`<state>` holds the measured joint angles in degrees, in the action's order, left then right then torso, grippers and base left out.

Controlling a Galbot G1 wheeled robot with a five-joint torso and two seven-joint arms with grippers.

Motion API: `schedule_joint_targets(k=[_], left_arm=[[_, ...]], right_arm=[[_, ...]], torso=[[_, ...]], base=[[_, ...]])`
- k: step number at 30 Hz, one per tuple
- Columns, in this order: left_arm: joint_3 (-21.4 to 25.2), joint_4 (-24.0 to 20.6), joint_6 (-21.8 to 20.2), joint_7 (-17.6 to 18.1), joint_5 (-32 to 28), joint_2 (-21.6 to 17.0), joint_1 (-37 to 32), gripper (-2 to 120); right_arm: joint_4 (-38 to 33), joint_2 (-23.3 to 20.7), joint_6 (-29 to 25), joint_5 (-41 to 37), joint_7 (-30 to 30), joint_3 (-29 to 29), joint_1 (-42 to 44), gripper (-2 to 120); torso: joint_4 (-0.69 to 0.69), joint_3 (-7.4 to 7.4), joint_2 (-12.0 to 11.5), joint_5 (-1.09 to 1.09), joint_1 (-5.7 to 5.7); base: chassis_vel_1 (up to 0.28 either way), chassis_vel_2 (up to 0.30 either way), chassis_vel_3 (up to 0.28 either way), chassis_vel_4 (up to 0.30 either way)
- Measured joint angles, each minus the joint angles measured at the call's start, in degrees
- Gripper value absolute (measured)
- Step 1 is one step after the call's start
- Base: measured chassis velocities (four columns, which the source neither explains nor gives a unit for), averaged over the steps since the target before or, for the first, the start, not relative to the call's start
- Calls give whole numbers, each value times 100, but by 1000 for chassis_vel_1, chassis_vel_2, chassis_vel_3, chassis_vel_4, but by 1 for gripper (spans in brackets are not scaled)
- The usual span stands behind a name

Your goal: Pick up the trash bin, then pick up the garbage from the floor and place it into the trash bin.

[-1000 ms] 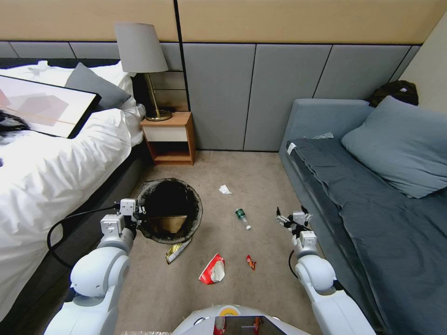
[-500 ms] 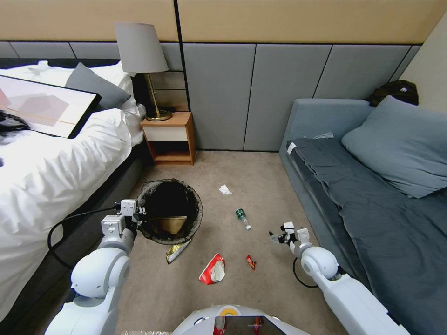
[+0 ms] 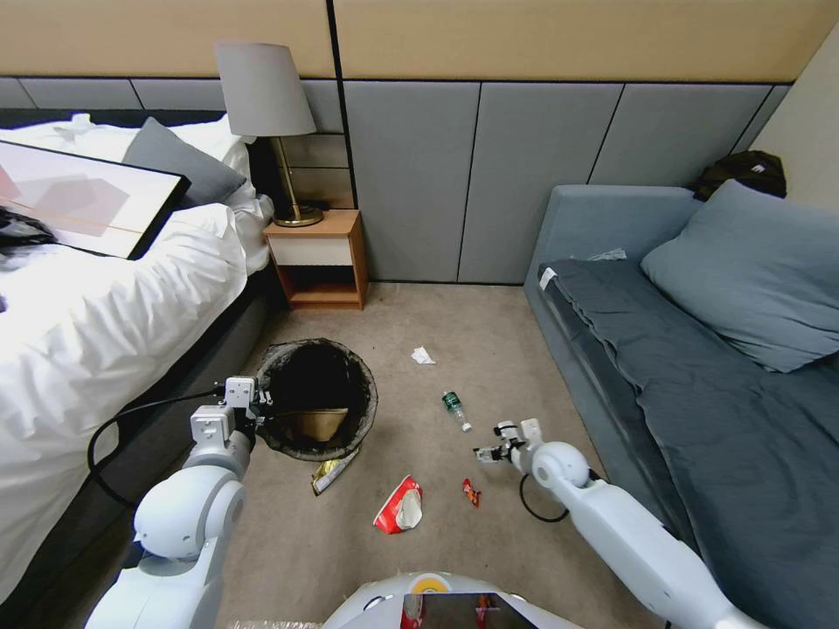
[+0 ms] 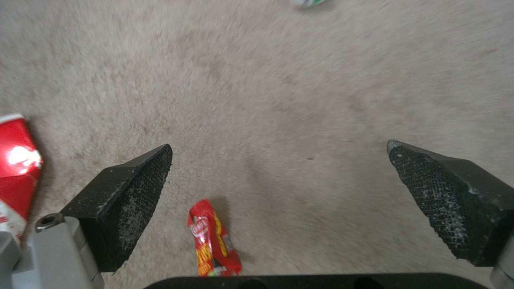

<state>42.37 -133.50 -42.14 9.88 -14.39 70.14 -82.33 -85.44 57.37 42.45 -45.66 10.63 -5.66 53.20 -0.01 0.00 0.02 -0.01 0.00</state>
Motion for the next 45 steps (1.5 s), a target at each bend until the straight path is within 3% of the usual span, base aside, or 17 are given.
schedule_joint_targets(k=[15,45], left_arm=[[-59,156,0,-31,76,37,65,1],[-94,242,0,-105,135,50,100,1]], right_arm=[[607,501,-23,455,-84,-342,-27,100],[797,509,-33,766,-139,-282,266,100]], torso=[[0,0,0,0,0],[0,0,0,1,0]], base=[[0,0,0,0],[0,0,0,0]])
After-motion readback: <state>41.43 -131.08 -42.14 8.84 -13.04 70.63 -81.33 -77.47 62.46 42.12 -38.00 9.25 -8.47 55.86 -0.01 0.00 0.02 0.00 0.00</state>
